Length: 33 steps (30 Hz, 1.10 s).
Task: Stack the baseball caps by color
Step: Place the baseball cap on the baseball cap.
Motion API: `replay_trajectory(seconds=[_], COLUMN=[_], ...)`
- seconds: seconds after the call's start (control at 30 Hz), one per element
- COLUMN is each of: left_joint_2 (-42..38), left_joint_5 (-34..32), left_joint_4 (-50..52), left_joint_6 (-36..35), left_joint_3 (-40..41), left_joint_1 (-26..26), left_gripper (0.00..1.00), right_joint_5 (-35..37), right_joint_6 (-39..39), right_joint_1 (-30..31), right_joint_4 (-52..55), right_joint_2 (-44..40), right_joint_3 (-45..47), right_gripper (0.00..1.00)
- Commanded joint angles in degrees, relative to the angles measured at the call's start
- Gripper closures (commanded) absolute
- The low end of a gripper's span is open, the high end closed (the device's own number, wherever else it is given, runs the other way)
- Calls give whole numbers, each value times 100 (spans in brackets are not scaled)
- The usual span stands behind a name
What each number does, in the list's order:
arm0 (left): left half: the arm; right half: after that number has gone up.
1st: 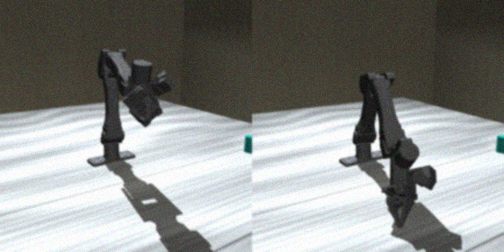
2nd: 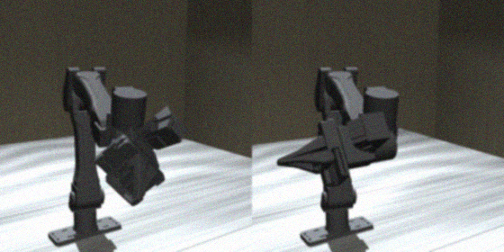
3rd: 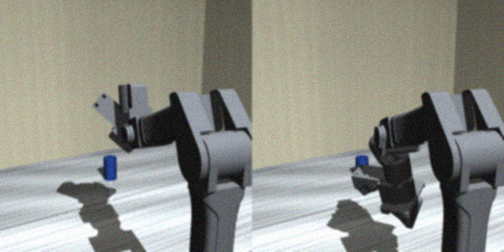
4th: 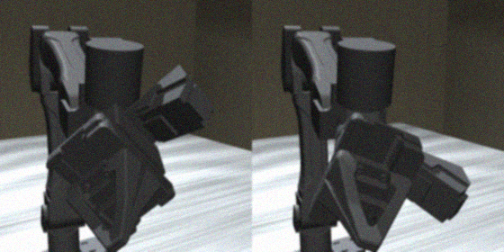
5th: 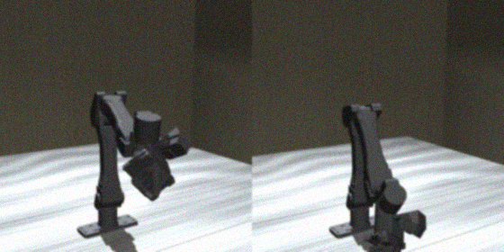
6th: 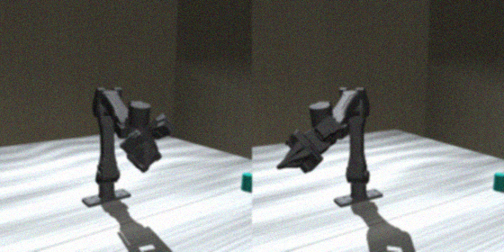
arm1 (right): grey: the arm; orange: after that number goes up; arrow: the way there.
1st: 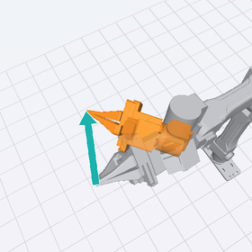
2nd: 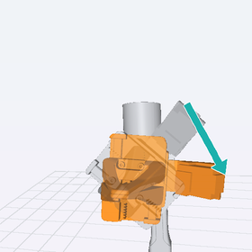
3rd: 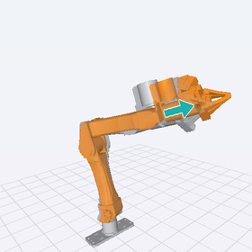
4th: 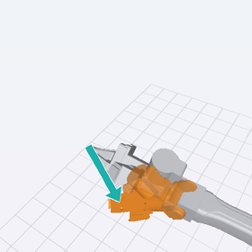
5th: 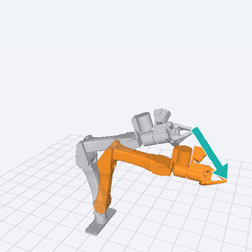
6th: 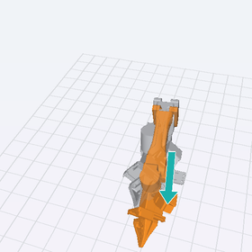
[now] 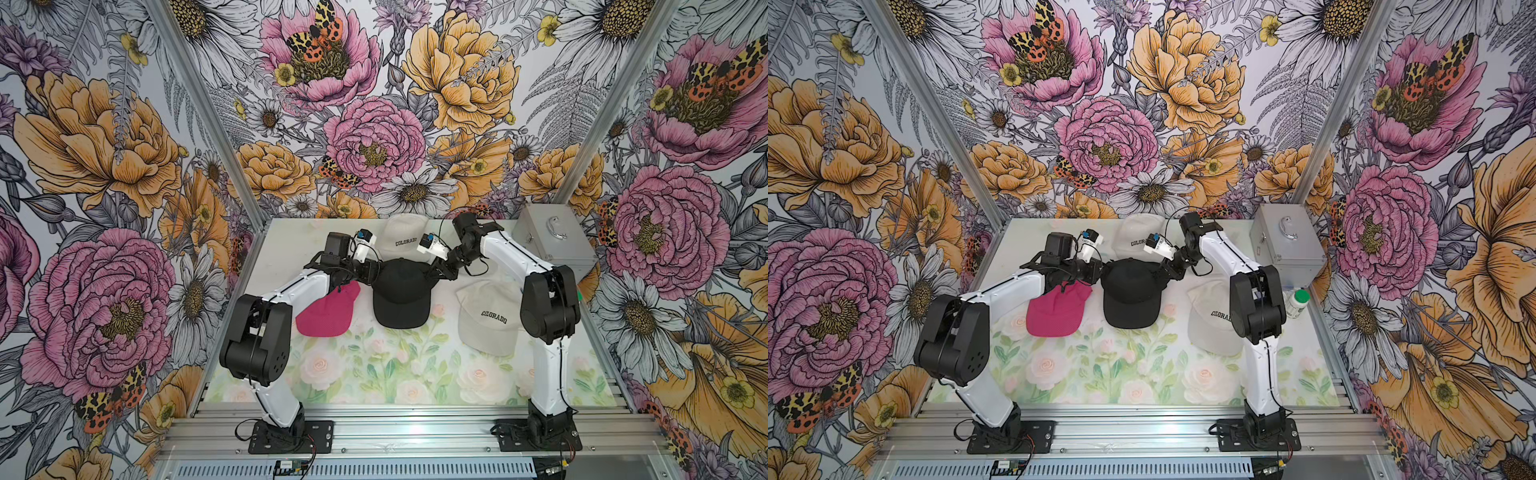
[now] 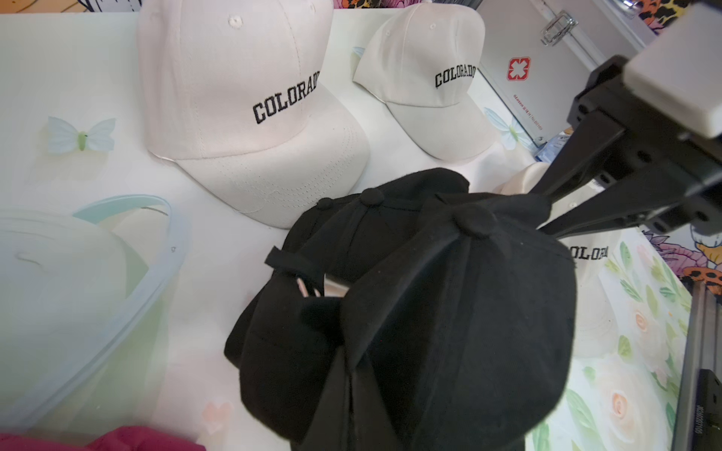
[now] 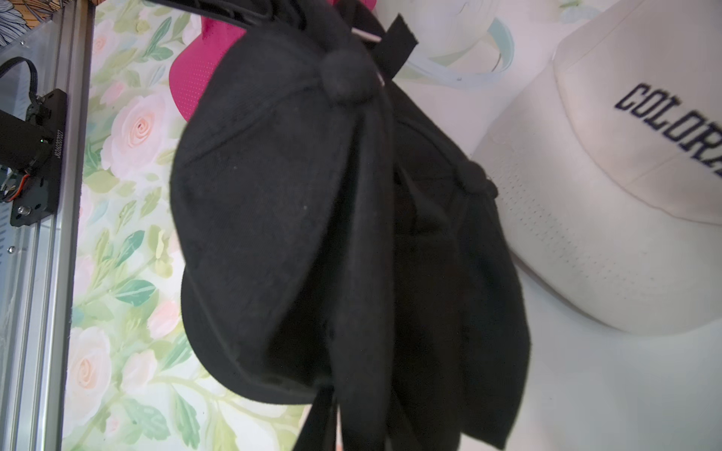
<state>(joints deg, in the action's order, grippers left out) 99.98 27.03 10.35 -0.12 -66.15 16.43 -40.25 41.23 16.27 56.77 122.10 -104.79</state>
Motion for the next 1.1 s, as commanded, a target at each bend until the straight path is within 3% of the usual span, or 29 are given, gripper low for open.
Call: replay_trajectory(seconds=[0.0, 0.07, 0.17, 0.2, 0.27, 0.37, 0.63, 0.83, 0.97, 1.07], left_joint_2=[237, 267, 62, -63, -317, -746, -1508, -1835, -2058, -2115], left_joint_5=[-542, -558, -731, -947, -1255, -1629, -2631, -2517, -2477, -2365], left_joint_4=[-11, 14, 23, 63, 184, 245, 299, 301, 103, -417], left_joint_6=[80, 139, 268, 325, 401, 635, 1663, 2655, 2903, 3335], left_joint_3=[-133, -151, -151, -157, -210, -194, 119, 471, 871, 1308], left_joint_1=[-31, -25, 38, 76, 148, 185, 210, 389, 924, 1210], left_gripper=[94, 90, 66, 58, 43, 22, 1, 1, 1, 1], right_joint_5=[416, 631, 920, 1012, 1322, 1692, 2535, 2616, 2656, 3070], right_joint_6=[-578, -901, -1455, -1666, -2055, -2669, -4199, -5557, -6458, -6877], right_joint_1=[-44, -33, -19, -18, -26, -40, -41, 37, 401, 873], right_joint_4=[-8, -23, -126, -222, -355, -375, -410, -1293, -2754, -4111], right_joint_2=[253, 285, 140, 37, -185, -519, -1438, -2261, -2991, -3428], right_joint_3=[-336, -427, -402, -340, -222, -108, 103, 785, 2052, 3202], right_gripper=[73, 66, 54, 45, 1, 1, 1, 1, 1, 1])
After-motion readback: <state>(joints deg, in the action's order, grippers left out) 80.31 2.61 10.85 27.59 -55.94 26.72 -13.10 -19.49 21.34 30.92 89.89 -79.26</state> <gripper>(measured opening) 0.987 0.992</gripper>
